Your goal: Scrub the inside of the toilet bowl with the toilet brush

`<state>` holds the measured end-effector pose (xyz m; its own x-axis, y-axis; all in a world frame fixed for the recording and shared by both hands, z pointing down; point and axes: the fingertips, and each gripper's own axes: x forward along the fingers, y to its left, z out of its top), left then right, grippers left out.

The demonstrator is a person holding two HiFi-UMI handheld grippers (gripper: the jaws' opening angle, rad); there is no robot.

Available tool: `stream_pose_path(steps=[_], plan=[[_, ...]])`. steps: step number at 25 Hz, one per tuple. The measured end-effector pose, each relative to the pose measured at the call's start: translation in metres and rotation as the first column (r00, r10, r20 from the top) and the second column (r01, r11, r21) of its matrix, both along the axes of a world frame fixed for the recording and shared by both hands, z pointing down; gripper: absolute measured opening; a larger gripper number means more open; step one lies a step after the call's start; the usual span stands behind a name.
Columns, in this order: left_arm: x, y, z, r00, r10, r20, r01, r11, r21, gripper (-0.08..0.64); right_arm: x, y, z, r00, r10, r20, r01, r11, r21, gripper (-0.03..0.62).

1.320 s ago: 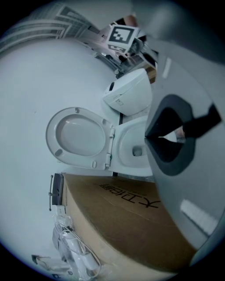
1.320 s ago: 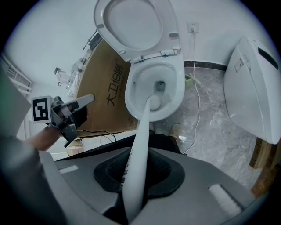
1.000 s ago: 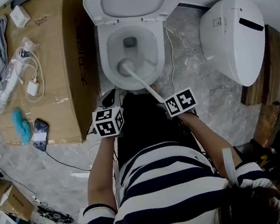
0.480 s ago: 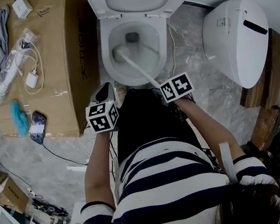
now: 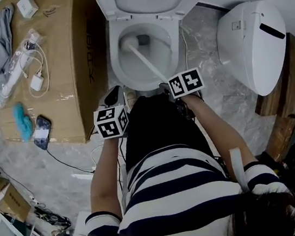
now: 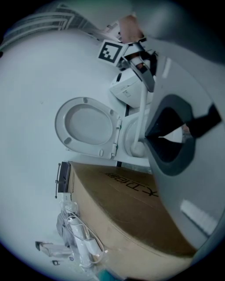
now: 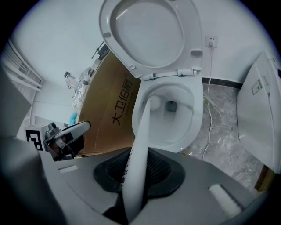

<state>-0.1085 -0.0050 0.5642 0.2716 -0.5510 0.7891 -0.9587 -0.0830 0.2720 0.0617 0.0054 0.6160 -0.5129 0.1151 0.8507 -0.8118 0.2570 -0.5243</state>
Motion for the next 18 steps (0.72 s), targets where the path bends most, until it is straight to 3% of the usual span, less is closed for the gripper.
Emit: stream_pose_path(steps=[18], plan=[[0.002, -0.011, -0.054, 1.000, 0.002, -0.018, 0.000, 0.997, 0.075, 0.000, 0.032, 0.021, -0.048, 0.997, 0.070, 0.018, -0.070, 0.997, 0.040, 0.083]])
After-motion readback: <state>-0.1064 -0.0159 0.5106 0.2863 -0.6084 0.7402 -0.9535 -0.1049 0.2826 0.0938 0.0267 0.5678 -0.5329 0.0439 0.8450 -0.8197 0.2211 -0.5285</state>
